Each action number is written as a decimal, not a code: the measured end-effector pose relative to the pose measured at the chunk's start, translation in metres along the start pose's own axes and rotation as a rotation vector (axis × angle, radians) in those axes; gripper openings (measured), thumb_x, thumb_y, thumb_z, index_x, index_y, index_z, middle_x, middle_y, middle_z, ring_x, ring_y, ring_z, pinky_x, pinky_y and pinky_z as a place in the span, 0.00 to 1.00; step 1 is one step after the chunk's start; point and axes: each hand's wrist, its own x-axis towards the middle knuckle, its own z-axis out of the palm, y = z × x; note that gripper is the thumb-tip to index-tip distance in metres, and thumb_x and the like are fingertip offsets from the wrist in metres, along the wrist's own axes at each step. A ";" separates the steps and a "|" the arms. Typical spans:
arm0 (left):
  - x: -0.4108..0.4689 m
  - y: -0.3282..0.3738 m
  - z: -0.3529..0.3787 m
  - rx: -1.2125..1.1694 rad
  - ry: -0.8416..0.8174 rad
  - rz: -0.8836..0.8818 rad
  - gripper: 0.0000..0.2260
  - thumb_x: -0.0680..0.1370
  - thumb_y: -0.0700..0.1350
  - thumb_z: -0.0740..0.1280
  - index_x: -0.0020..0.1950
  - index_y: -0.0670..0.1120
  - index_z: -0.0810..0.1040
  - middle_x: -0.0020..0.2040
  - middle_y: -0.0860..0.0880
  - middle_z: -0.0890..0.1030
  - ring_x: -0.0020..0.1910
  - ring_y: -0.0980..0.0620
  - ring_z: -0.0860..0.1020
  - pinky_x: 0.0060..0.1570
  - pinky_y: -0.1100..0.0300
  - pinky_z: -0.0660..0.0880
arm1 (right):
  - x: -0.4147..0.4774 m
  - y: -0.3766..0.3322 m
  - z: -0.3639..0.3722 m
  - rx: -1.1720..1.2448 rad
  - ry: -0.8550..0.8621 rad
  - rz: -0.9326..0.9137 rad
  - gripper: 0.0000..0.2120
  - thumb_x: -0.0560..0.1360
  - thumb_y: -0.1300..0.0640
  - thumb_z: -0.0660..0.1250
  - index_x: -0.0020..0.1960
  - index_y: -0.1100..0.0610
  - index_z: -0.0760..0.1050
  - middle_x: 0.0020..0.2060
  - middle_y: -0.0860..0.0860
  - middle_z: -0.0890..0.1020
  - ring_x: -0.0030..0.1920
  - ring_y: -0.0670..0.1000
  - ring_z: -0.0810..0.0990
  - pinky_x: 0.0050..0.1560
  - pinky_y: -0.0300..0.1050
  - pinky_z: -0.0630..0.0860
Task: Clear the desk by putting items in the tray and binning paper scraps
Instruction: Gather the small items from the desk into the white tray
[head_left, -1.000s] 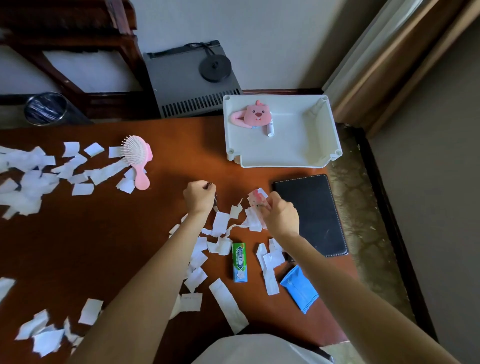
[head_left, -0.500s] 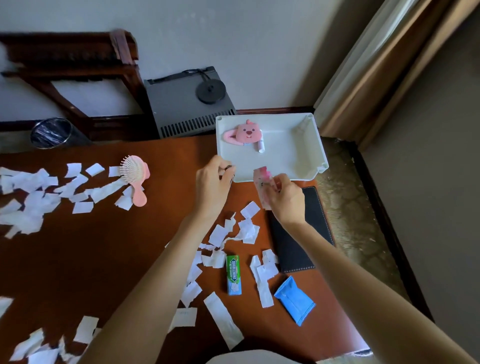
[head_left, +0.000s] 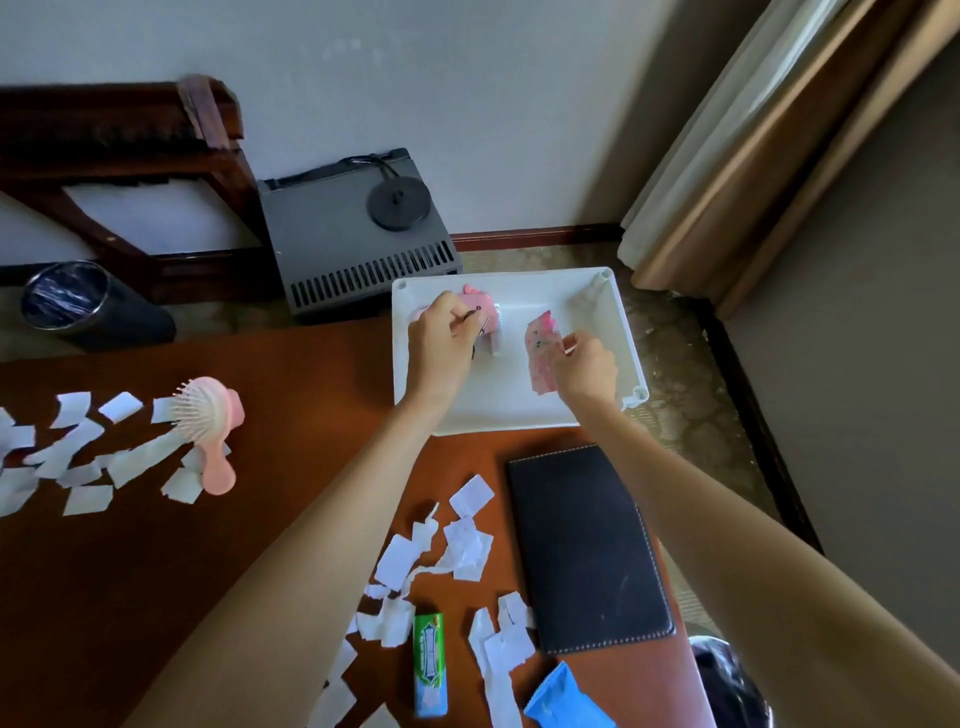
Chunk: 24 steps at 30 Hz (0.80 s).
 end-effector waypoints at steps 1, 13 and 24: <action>0.005 -0.003 0.004 0.020 -0.005 0.007 0.07 0.76 0.39 0.66 0.38 0.39 0.73 0.40 0.39 0.79 0.40 0.50 0.73 0.30 0.67 0.62 | 0.009 -0.001 0.003 -0.010 -0.027 0.012 0.17 0.80 0.50 0.57 0.54 0.63 0.75 0.49 0.60 0.82 0.52 0.61 0.80 0.50 0.50 0.74; 0.033 -0.028 0.024 0.111 0.016 0.083 0.05 0.72 0.38 0.70 0.41 0.35 0.81 0.41 0.40 0.83 0.44 0.44 0.80 0.43 0.60 0.73 | 0.068 0.001 0.047 0.140 -0.118 0.145 0.12 0.77 0.56 0.61 0.56 0.61 0.76 0.52 0.60 0.81 0.47 0.58 0.78 0.46 0.43 0.73; 0.028 -0.017 0.028 0.172 0.024 0.115 0.04 0.73 0.37 0.68 0.41 0.39 0.83 0.41 0.45 0.83 0.44 0.47 0.78 0.50 0.52 0.74 | 0.021 -0.002 0.032 0.066 -0.094 -0.396 0.25 0.71 0.67 0.64 0.67 0.61 0.69 0.62 0.58 0.74 0.51 0.59 0.78 0.51 0.45 0.73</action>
